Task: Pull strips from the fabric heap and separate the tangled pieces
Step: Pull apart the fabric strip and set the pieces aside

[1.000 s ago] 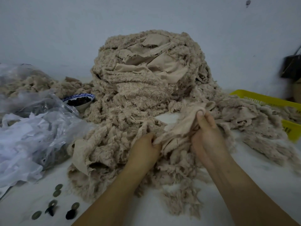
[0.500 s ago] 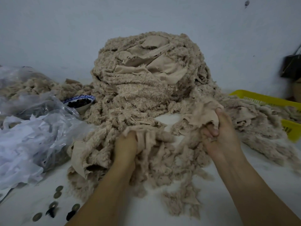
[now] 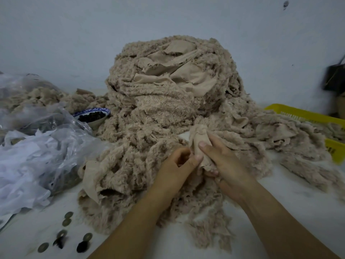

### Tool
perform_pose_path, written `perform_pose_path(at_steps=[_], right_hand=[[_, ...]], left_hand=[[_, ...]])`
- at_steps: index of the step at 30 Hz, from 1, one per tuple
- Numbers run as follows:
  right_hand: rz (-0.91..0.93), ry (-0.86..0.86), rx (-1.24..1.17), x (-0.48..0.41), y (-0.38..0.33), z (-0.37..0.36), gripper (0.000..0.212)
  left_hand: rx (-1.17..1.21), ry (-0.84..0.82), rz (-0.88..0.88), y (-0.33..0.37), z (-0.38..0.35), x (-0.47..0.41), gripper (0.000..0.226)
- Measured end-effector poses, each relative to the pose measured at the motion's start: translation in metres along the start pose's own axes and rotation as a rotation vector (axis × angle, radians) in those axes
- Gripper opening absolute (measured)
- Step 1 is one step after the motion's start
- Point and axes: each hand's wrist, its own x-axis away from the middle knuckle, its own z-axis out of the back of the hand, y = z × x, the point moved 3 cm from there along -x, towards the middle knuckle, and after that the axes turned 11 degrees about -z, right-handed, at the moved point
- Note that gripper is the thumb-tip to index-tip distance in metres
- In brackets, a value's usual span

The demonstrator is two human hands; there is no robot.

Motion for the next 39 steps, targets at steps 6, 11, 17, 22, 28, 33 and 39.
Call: perform_pose_path(at_steps=[6,11,17,22,28,33,39], right_hand=[[0.005,0.192,0.035,0.003,-0.001,0.003,0.020],[0.168,0.282,0.275,0.003,-0.001,0.002,0.019],[0.213,0.296,0.422,0.000,0.004,-0.008,0.015],[0.284,0.422,0.380,0.001,-0.004,-0.008,0.028],[0.281,0.438,0.331,-0.001,0.001,-0.013,0.033],[0.231,0.460,0.240,0.000,0.001,-0.012,0.045],[0.264,0.444,-0.073,0.003,-0.014,0.017,0.049]], left_hand=[[0.586,0.173,0.166,-0.001,0.007,-0.006,0.012],[0.751,0.058,0.324,-0.002,0.002,-0.005,0.036],[0.623,0.141,0.301,-0.004,-0.003,-0.008,0.035],[0.615,0.448,0.282,-0.007,0.008,-0.014,0.023],[0.682,0.586,0.275,-0.010,0.015,-0.014,0.020],[0.701,0.629,0.280,-0.012,0.012,-0.013,0.018],[0.830,0.696,0.204,-0.014,0.044,-0.016,0.021]])
